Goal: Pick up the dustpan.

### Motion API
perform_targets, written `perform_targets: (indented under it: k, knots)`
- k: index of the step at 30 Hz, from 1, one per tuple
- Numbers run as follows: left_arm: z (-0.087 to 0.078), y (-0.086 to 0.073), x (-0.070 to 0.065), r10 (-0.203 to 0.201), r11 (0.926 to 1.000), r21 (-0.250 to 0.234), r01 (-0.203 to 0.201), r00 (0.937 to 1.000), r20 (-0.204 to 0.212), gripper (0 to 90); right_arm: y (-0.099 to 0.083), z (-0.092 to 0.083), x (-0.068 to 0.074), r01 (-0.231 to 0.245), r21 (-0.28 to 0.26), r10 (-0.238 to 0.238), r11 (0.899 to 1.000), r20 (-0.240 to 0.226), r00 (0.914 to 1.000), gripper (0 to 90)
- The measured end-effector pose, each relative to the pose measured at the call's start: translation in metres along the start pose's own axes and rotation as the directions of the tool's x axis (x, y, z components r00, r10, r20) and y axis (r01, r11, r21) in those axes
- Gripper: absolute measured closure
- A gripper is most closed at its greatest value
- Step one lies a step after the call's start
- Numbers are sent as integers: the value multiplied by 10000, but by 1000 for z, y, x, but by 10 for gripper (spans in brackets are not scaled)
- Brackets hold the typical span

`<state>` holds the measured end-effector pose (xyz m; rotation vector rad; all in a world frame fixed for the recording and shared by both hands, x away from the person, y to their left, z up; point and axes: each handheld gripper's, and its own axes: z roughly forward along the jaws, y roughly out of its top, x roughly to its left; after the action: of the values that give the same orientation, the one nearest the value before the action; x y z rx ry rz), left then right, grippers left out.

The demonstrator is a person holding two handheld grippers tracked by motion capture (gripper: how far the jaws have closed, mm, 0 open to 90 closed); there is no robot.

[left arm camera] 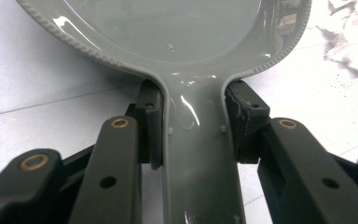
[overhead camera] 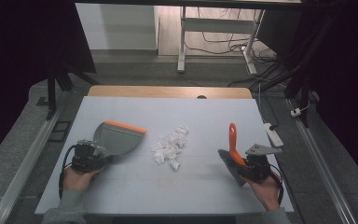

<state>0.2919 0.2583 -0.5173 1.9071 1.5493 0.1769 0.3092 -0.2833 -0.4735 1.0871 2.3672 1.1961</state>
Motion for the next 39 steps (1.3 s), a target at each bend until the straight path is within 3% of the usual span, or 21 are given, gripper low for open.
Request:
perform_targets:
  k: [18,37,39]
  knots:
    - [-23,0,-1,781,9949,-684,-744,9955,532,615,2,0,0,44,-131,-44,9999,-42,10000,763]
    - [-49,-6,-1,1771,9791,-1167,-1664,9803,878,615,1,-6,-4,-36,-324,39,9995,105,9999,763]
    - [-51,-7,0,1912,9764,-1215,-1786,9764,1008,615,1,-6,-4,-43,-328,47,9995,127,9999,763]
